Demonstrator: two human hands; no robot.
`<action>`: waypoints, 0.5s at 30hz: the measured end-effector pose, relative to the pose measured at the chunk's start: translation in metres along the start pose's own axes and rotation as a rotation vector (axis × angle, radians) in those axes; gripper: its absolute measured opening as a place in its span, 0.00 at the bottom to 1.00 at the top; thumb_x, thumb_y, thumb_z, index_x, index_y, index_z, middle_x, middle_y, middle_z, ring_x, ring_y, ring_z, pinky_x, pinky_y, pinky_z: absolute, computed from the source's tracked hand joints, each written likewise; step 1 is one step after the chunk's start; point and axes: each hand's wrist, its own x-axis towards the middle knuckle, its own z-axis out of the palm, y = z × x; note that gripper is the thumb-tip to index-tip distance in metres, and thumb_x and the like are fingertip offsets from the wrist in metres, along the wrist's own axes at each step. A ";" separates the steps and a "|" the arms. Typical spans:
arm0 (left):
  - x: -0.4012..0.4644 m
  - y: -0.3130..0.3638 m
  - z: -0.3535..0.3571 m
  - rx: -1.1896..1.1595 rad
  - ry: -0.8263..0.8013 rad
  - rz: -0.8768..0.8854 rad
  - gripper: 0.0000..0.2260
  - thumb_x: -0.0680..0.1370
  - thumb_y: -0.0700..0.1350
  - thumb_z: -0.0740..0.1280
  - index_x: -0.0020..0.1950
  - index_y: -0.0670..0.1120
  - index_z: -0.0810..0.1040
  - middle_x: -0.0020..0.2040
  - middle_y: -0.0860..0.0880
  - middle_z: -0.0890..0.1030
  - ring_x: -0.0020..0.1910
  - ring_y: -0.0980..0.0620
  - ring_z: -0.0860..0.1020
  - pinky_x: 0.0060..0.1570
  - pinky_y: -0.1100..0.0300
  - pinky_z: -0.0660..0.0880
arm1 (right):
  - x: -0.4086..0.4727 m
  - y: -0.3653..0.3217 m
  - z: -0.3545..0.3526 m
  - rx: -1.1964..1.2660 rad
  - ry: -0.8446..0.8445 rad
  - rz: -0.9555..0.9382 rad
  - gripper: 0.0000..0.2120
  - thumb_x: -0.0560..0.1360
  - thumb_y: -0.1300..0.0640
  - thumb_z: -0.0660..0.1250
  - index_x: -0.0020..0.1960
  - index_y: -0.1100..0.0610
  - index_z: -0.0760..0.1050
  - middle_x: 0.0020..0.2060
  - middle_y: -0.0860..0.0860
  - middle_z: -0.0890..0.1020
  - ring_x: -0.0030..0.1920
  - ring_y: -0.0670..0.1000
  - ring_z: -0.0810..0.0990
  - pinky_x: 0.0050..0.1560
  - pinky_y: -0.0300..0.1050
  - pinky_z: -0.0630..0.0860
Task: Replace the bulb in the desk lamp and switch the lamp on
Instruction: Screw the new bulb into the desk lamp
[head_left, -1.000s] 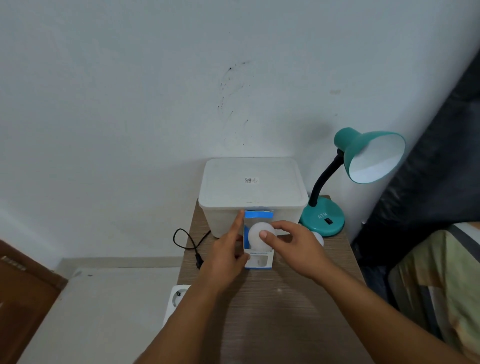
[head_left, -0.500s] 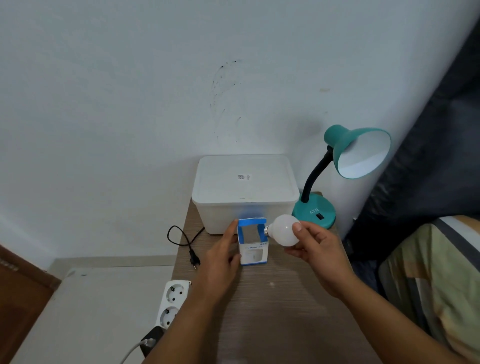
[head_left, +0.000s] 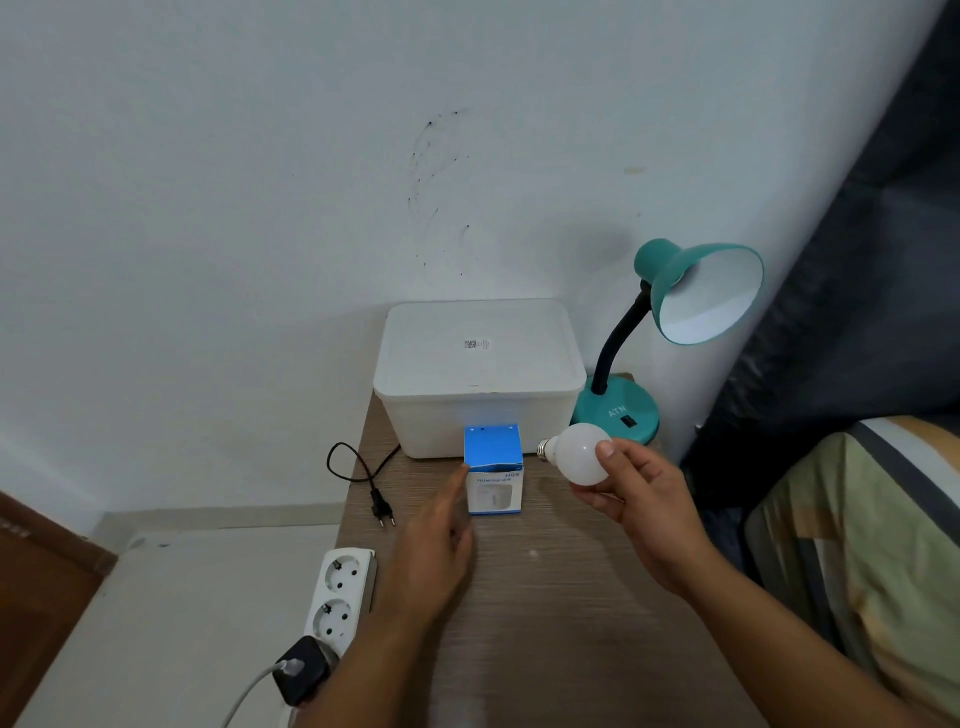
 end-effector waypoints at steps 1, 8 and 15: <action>0.000 0.000 0.001 0.002 -0.003 0.002 0.37 0.78 0.44 0.67 0.77 0.70 0.53 0.66 0.57 0.79 0.56 0.59 0.79 0.50 0.67 0.71 | 0.000 0.001 -0.001 0.011 0.006 0.001 0.24 0.66 0.41 0.72 0.57 0.53 0.81 0.53 0.55 0.85 0.53 0.55 0.85 0.51 0.50 0.82; -0.005 0.003 0.002 0.041 0.001 -0.005 0.35 0.77 0.43 0.67 0.78 0.65 0.56 0.65 0.56 0.77 0.52 0.57 0.76 0.48 0.65 0.68 | -0.004 0.004 -0.005 0.020 0.028 -0.011 0.18 0.69 0.43 0.70 0.59 0.41 0.80 0.57 0.55 0.80 0.51 0.56 0.85 0.47 0.48 0.82; -0.003 0.018 -0.007 0.001 0.084 0.019 0.31 0.77 0.45 0.70 0.77 0.57 0.62 0.69 0.53 0.76 0.62 0.53 0.77 0.56 0.61 0.73 | -0.007 0.002 -0.017 0.040 0.066 -0.040 0.11 0.78 0.52 0.67 0.60 0.44 0.79 0.59 0.54 0.80 0.54 0.57 0.83 0.47 0.45 0.79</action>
